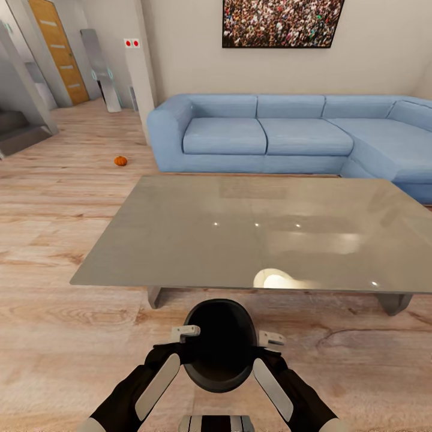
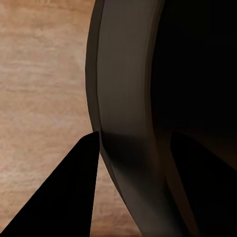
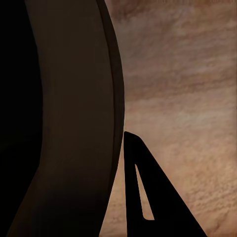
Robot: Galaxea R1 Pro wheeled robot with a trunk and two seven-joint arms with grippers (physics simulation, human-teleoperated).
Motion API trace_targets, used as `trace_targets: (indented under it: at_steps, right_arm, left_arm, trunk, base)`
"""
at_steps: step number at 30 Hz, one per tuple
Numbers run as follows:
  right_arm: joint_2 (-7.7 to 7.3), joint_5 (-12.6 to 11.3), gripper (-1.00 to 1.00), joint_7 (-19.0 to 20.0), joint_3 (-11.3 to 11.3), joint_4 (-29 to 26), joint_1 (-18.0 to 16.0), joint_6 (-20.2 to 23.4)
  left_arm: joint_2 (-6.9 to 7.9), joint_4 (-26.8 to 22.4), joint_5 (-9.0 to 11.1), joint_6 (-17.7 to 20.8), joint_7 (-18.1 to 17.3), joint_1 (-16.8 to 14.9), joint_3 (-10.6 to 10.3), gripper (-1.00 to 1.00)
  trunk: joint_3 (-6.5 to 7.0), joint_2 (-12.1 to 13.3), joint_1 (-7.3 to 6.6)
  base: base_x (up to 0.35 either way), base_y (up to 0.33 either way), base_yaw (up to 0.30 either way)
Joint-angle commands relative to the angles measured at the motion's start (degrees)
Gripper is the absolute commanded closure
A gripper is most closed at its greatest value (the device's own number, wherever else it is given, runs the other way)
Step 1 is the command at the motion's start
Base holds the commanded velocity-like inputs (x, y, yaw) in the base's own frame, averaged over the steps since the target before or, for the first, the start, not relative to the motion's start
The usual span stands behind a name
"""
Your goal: Place each of the two pumpkins and all three candles from the living room inside a cabinet in the living room (use any cabinet), then make sure every cabinet is closed, and position the cauldron so it is next to a table in the living room.
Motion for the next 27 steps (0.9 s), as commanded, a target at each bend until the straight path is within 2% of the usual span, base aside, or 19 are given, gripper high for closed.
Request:
trace_targets:
  at_steps: [1,15,18,27]
  right_arm:
    - [-0.09,-0.6,1.00,-0.5,-0.7,0.0,-0.1,0.7]
    - [-0.09,-0.6,1.00,-0.5,-0.7,0.0,-0.1,0.7]
    - [-0.09,-0.6,1.00,-0.5,-0.7,0.0,-0.1,0.7]
    - [-0.18,-0.7,1.00,-0.5,-0.7,0.0,-0.1,0.7]
  left_arm:
    - [0.03,-3.4,1.2,-0.4,0.7,-0.1,-0.4,1.00]
    - [0.03,-3.4,1.2,-0.4,0.6,-0.1,-0.4,1.00]
    - [0.03,-3.4,1.2,-0.4,0.6,-0.1,-0.4,1.00]
    - [0.03,-3.4,1.2,-0.4,0.5,-0.1,-0.1,1.00]
  trunk:
    - [-0.27,0.0,0.00]
    - [-0.27,0.0,0.00]
    - [-0.93,-0.1,0.08]
    - [-0.93,-0.1,0.08]
  base:
    - [0.000,0.000,0.000]
    - [0.000,0.000,0.000]
    - [0.000,0.000,0.000]
    - [0.000,0.000,0.000]
